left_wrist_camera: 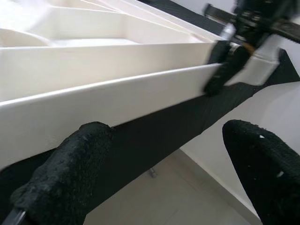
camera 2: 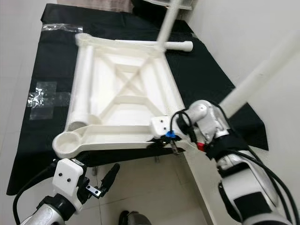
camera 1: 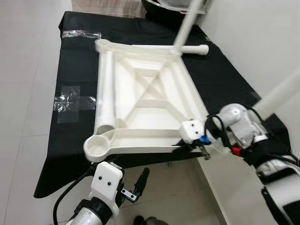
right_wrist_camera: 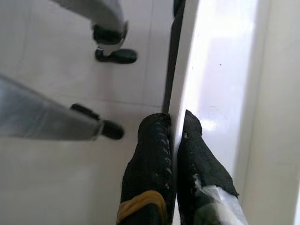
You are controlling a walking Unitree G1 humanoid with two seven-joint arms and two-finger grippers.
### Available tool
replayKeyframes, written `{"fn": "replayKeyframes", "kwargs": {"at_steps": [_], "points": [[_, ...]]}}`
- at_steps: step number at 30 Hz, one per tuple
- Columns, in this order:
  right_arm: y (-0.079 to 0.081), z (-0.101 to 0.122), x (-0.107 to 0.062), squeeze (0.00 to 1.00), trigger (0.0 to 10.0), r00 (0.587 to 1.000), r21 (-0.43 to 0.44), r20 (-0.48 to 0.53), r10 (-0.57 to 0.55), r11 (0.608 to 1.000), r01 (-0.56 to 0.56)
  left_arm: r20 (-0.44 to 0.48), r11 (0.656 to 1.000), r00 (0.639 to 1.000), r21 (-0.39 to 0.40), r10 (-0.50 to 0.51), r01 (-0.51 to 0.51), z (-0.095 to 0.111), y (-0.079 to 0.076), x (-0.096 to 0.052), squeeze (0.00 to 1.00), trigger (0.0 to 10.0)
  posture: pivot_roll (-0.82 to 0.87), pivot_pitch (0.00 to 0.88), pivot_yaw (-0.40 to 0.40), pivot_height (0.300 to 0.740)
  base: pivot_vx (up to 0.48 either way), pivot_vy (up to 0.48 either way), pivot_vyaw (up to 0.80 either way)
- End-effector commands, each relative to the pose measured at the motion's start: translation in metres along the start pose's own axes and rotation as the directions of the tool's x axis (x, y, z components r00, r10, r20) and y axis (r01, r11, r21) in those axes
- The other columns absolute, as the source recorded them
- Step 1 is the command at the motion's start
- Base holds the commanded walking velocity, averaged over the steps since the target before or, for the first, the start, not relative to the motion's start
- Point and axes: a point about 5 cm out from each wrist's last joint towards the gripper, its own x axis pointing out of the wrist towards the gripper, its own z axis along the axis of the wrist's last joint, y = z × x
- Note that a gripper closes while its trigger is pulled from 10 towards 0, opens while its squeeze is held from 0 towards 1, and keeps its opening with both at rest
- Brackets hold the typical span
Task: Building children table
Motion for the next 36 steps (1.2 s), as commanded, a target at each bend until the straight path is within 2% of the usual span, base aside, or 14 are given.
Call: {"fn": "replayKeyframes", "kwargs": {"at_steps": [1, 6, 9, 11, 15, 19, 20, 21, 22, 24, 28, 36], "points": [[-0.015, 0.024, -0.008, 0.0, 0.0, 0.997, -0.145, 0.053, -0.056, 0.987, 0.063, -0.016, 1.0, 1.0, -0.004, -0.014, 0.014, -0.005, -0.004, -0.001, 0.0, 10.0, 0.06, 0.114, -0.199, 0.74, 0.0, 0.0, 0.0], [-0.03, 0.028, 0.002, 0.0, 0.0, 0.995, -0.111, 0.006, -0.104, 0.988, 0.104, -0.012, 1.0, 1.0, -0.003, -0.009, 0.009, -0.004, -0.005, -0.001, 0.0, 10.0, 0.06, 0.118, -0.211, 0.74, 0.0, 0.0, 0.0], [-0.032, 0.022, 0.004, 0.0, 0.0, 0.994, -0.068, -0.054, -0.096, 0.993, 0.092, -0.01, 1.0, 1.0, -0.002, -0.006, 0.006, -0.004, -0.005, -0.001, 0.0, 10.0, 0.06, 0.12, -0.209, 0.74, 0.0, 0.0, 0.0], [-0.034, 0.014, 0.004, 0.0, 0.0, 0.987, -0.002, -0.106, -0.122, 0.992, 0.122, -0.009, 1.0, 1.0, -0.004, -0.004, 0.004, -0.004, -0.005, -0.001, 0.0, 10.0, 0.06, 0.121, -0.209, 0.74, 0.0, 0.0, 0.0], [-0.036, 0.007, 0.002, 0.0, 0.0, 0.977, 0.051, -0.142, -0.16, 0.984, 0.169, -0.008, 1.0, 1.0, -0.005, -0.004, 0.004, -0.004, -0.005, 0.0, 0.0, 10.0, 0.06, 0.121, -0.209, 0.74, 0.0, 0.0, 0.0], [-0.035, -0.008, -0.003, 0.0, 0.0, 0.959, 0.124, -0.203, -0.199, 0.966, 0.227, -0.005, 1.0, 1.0, -0.007, -0.004, 0.004, -0.004, -0.005, 0.0, 0.0, 10.0, 0.05, 0.127, -0.212, 0.74, 0.0, 0.0, 0.0], [-0.034, -0.015, -0.005, 0.0, 0.0, 0.944, 0.168, -0.245, -0.219, 0.95, 0.264, -0.004, 1.0, 1.0, -0.006, -0.003, 0.003, -0.004, -0.005, 0.0, 0.0, 10.0, 0.06, 0.126, -0.213, 0.74, 0.0, 0.0, 0.0], [-0.034, -0.015, -0.005, 0.0, 0.0, 0.944, 0.168, -0.245, -0.219, 0.95, 0.264, -0.004, 1.0, 1.0, -0.006, -0.003, 0.003, -0.004, -0.005, 0.0, 0.0, 10.0, 0.06, 0.126, -0.213, 0.74, 0.0, 0.0, 0.0], [-0.032, -0.024, -0.007, 0.0, 0.0, 0.925, 0.214, -0.3, -0.235, 0.928, 0.305, -0.004, 1.0, 1.0, -0.005, -0.003, 0.003, -0.004, -0.005, 0.0, 0.0, 10.0, 0.06, 0.128, -0.211, 0.74, 0.0, 0.0, 0.0], [-0.027, -0.037, -0.01, 0.0, 0.0, 0.899, 0.254, -0.371, -0.234, 0.905, 0.34, -0.004, 1.0, 1.0, -0.004, -0.004, 0.004, -0.004, -0.005, 0.001, 0.0, 10.0, 0.06, 0.127, -0.211, 0.74, 0.0, 0.0, 0.0], [-0.018, -0.045, -0.009, 0.0, 0.0, 0.901, 0.272, -0.384, -0.2, 0.908, 0.318, -0.006, 1.0, 1.0, -0.004, -0.006, 0.006, -0.004, -0.005, 0.0, 0.0, 10.0, 0.06, 0.128, -0.206, 0.74, 0.0, 0.0, 0.0], [-0.011, -0.05, -0.011, 0.0, 0.0, 0.909, 0.265, -0.388, -0.153, 0.926, 0.269, -0.007, 1.0, 1.0, -0.004, -0.007, 0.007, -0.004, -0.004, 0.001, 0.0, 10.0, 0.06, 0.134, -0.2, 0.74, 0.0, 0.0, 0.0]]}}
